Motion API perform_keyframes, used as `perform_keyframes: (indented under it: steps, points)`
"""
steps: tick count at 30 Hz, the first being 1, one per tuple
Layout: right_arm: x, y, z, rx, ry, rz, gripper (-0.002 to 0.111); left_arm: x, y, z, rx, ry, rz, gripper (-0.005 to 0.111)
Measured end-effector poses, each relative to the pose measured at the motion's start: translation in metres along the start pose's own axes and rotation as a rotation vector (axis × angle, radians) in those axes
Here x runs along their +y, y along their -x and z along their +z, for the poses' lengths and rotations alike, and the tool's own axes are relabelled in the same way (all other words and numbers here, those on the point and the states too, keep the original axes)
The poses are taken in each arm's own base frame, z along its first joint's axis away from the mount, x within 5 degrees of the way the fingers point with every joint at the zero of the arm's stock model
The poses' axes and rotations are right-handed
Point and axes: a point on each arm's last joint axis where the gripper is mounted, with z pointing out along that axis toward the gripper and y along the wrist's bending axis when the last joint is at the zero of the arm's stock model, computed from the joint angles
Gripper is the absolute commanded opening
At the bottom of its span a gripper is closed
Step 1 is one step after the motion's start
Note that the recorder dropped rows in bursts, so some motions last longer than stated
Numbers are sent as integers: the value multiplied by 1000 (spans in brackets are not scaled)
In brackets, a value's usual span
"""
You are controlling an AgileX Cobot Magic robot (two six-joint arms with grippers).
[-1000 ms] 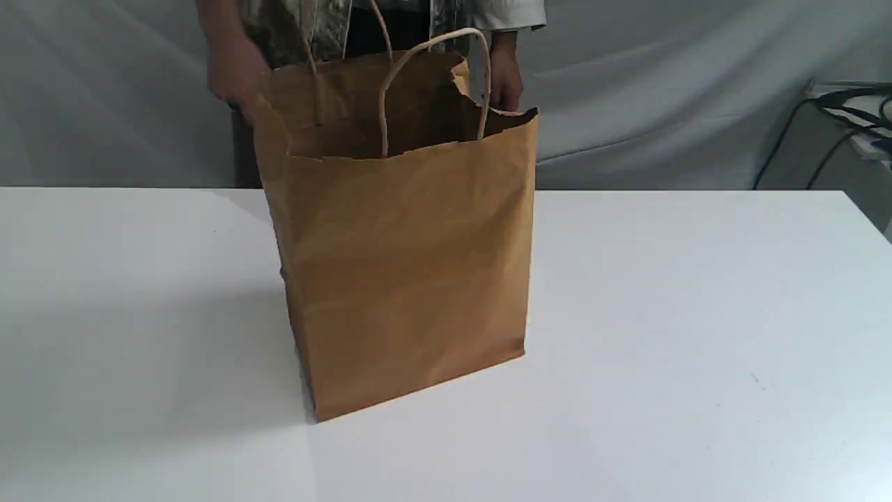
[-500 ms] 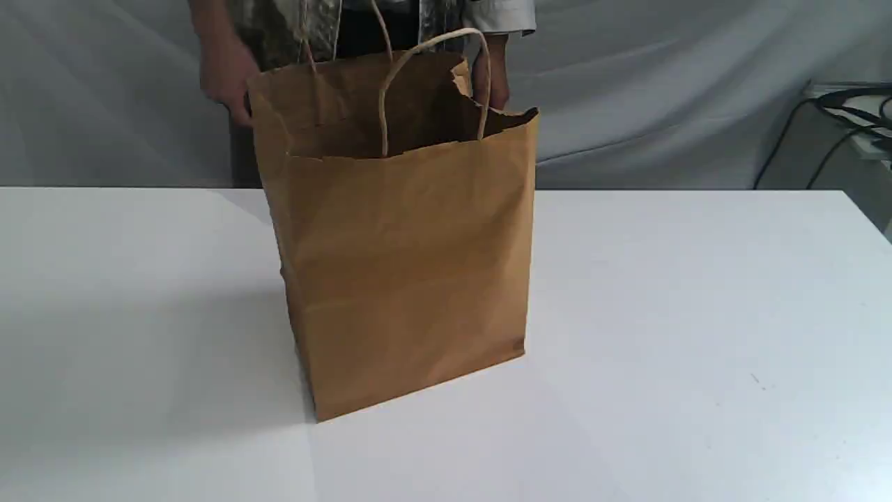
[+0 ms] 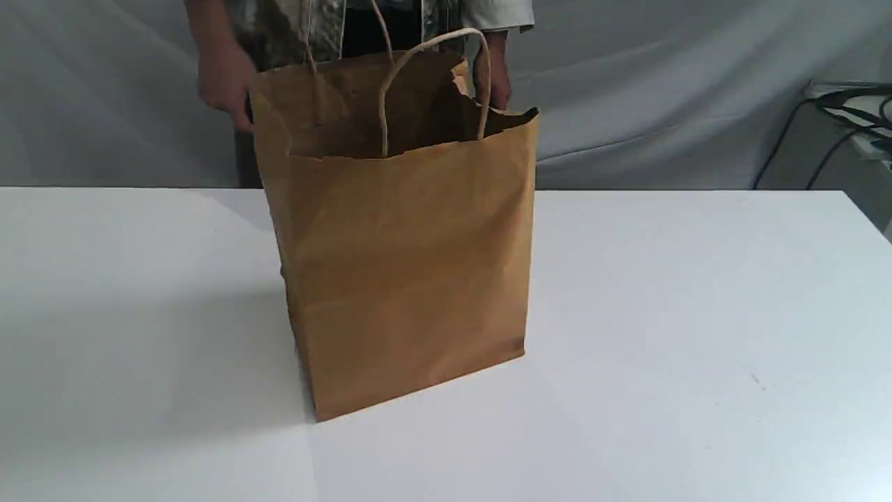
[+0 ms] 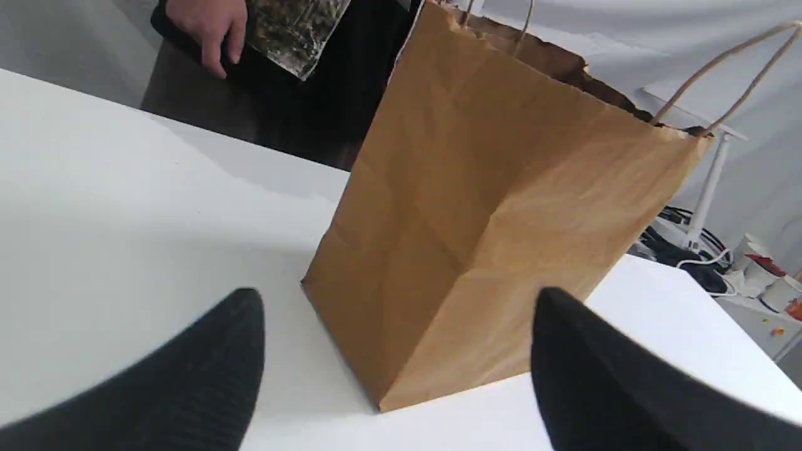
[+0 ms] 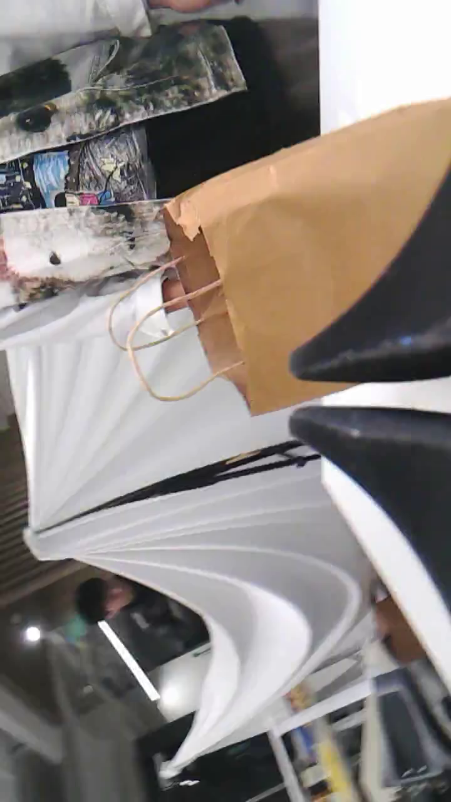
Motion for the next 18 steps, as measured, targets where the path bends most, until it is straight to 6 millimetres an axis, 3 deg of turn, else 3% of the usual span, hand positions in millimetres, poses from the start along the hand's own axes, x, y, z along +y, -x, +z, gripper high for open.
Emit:
perform_keyframes:
  steps: [3,18]
  points:
    - [-1,-6,1,29,0,-93,8,0,0,0,0,0,0,63]
    - [-19,-66,5,195,-78,-148,8,0,0,0,0,0,0,63]
